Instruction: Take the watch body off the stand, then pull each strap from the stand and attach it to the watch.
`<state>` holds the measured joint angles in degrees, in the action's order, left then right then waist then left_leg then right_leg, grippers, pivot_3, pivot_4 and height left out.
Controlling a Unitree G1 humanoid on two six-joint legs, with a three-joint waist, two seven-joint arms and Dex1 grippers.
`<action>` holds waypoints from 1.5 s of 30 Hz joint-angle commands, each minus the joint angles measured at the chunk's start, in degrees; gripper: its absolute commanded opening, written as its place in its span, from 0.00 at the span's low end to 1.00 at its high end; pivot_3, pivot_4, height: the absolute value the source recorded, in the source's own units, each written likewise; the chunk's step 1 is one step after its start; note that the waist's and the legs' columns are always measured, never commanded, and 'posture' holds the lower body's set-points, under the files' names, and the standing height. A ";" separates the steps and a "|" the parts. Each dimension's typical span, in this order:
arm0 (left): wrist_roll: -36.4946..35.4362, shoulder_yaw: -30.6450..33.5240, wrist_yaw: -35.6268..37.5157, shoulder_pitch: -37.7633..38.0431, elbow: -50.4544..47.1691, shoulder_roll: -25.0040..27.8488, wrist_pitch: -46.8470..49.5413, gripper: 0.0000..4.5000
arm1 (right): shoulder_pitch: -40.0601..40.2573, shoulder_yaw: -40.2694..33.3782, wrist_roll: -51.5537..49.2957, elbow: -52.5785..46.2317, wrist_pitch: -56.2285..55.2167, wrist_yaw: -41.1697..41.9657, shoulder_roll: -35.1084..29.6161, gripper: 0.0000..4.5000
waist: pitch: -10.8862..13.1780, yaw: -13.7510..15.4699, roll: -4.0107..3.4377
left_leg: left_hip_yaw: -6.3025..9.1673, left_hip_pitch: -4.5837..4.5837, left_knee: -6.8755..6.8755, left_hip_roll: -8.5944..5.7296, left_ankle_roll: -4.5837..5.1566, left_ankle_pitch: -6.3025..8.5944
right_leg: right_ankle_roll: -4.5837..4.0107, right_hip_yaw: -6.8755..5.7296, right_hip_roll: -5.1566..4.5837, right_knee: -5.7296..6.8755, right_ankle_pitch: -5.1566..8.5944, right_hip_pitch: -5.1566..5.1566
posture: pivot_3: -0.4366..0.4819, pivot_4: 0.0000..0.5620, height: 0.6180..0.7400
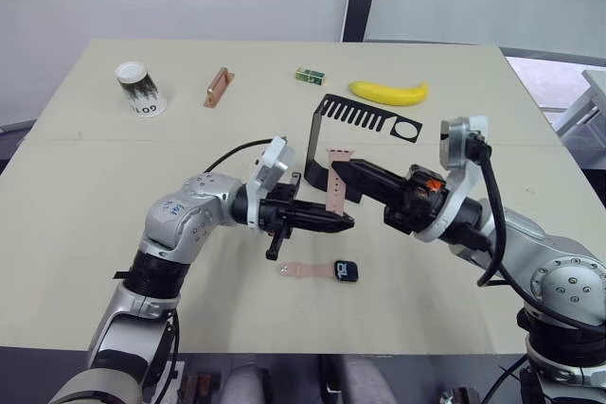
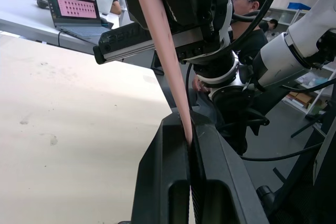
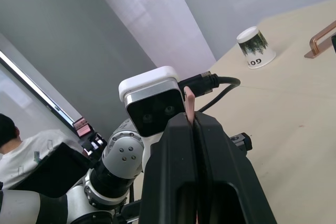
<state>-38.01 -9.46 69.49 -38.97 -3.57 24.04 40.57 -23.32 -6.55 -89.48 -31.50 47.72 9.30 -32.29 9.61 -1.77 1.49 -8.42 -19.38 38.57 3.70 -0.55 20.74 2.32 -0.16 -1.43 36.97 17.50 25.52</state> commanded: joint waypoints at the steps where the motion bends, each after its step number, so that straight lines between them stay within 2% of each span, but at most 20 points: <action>1: -0.79 0.86 -0.14 -0.20 -0.57 -0.24 0.10 0.00 | -0.40 -1.04 -1.76 -1.62 -1.52 -0.31 0.00 0.01 | 0.00 0.00 0.00 | 0.00 0.00 0.00 0.00 0.00 0.00 | 0.00 0.00 0.00 0.00 0.00 0.00 | 0.48 0.27 1.00; 23: -0.49 0.84 -0.34 -0.48 -0.43 -0.59 -0.25 0.00 | -0.62 -0.45 -0.05 -1.86 -1.22 0.25 -0.27 0.01 | 0.00 0.00 0.00 | 0.00 0.00 -0.01 0.00 0.00 0.00 | 0.00 0.00 0.00 0.00 0.00 0.00 | 0.48 0.27 1.00; 33: -0.88 0.61 -0.45 -0.80 -0.27 0.09 1.52 0.00 | 0.20 -1.19 -2.36 -3.06 -1.54 0.80 -0.48 0.01 | 0.00 0.01 0.00 | 0.00 0.00 -0.01 0.00 0.00 0.00 | 0.00 0.00 0.00 0.00 0.00 0.00 | 0.48 0.27 1.00; 37: -0.41 0.10 1.88 -0.71 -1.34 2.43 1.79 0.32 | 1.39 -2.41 -3.18 -4.34 -1.37 1.68 -2.22 0.00 | 0.00 -0.02 0.00 | 0.00 0.00 -0.01 0.00 0.00 0.00 | 0.00 0.00 0.00 0.00 0.00 0.01 | 0.48 0.27 1.00; 43: 6.98 -3.99 3.28 0.62 -3.61 6.46 -5.49 1.00 | 10.30 -9.15 -6.46 -8.05 1.42 8.17 -12.71 0.00 | 0.00 0.32 0.00 | 0.00 0.00 -0.17 -0.02 0.01 0.00 | 0.00 0.00 -0.01 -0.14 0.00 0.00 | 0.48 0.27 1.00; 45: 10.13 -6.32 2.52 1.95 -4.30 6.54 -8.30 1.00 | 14.57 -12.18 -7.75 -8.66 2.71 10.77 -16.67 0.00 | 0.00 0.41 0.00 | 0.02 -0.01 -0.28 -0.03 0.03 -0.01 | 0.03 0.00 -0.02 -0.25 0.00 -0.01 | 0.48 0.27 1.00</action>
<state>-29.94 -13.79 72.06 -37.49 -5.77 30.64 34.84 -9.65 -15.45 -94.83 -37.94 49.88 16.92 -47.49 9.62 -1.36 1.49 -8.41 -19.38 38.24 3.66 -0.51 20.72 2.37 -0.15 -1.45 36.67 17.50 25.50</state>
